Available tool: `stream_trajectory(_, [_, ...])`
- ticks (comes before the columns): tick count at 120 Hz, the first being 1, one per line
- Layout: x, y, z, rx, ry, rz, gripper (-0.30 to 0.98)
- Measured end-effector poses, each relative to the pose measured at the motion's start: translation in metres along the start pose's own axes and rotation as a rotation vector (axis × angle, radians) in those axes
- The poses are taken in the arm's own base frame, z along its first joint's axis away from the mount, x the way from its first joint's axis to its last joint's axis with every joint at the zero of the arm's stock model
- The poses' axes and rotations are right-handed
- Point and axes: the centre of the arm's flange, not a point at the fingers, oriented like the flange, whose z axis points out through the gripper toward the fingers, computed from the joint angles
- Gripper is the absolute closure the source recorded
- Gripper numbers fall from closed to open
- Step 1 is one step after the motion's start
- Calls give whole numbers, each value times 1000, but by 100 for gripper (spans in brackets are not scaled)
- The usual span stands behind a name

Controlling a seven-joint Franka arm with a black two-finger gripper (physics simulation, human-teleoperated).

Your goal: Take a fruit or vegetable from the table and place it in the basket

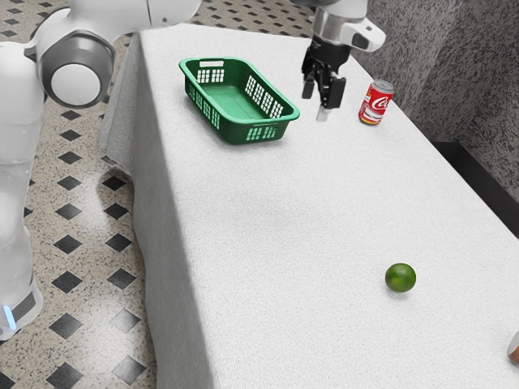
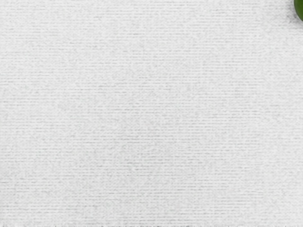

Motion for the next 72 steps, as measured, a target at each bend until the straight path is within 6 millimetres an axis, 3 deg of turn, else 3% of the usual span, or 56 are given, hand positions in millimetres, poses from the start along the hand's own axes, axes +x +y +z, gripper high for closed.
stream_trajectory(40, [0,-6,14,33,-62,26,0])
stream_trajectory(60, [15,-4,44,-21,-108,221,0])
stream_trajectory(72, [43,7,84,-65,-99,386,0])
